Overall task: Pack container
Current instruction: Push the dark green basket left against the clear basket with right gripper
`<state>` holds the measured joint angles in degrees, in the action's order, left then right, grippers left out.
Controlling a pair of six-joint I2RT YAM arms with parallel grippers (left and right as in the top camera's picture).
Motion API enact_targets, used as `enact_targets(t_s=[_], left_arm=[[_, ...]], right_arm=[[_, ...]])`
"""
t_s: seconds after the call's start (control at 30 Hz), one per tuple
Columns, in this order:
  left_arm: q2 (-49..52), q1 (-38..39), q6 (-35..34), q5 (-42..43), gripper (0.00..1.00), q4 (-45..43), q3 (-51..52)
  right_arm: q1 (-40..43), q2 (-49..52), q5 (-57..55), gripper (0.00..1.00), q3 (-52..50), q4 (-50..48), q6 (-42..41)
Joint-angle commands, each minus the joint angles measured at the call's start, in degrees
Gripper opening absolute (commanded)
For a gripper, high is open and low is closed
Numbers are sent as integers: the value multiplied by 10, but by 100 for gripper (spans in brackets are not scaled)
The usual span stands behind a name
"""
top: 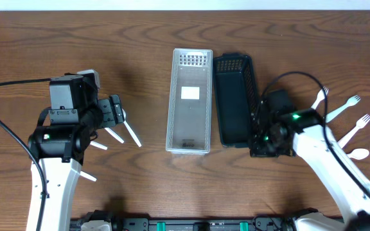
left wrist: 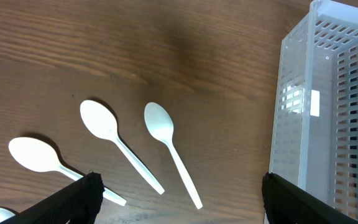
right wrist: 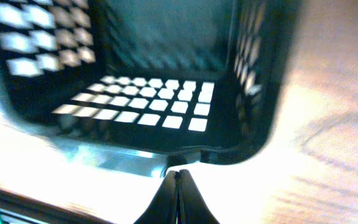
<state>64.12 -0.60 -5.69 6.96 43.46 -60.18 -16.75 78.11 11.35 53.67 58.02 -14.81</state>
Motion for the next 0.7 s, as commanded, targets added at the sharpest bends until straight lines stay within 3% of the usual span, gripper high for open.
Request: enact_targets(t_s=[0.0, 0.27, 0.5, 0.67], left_arm=[[-1, 0, 7, 1, 84, -2, -14], [-1, 0, 7, 1, 84, -4, -14], [-1, 0, 7, 1, 83, -4, -14], [-1, 0, 7, 1, 84, -4, -14]], right_arm=[[-4, -46, -19, 1, 56, -1, 20], [28, -32, -233, 4, 83, -9, -36], [87, 91, -222, 1, 83, -65, -30], [93, 151, -156, 3, 83, -184, 46]])
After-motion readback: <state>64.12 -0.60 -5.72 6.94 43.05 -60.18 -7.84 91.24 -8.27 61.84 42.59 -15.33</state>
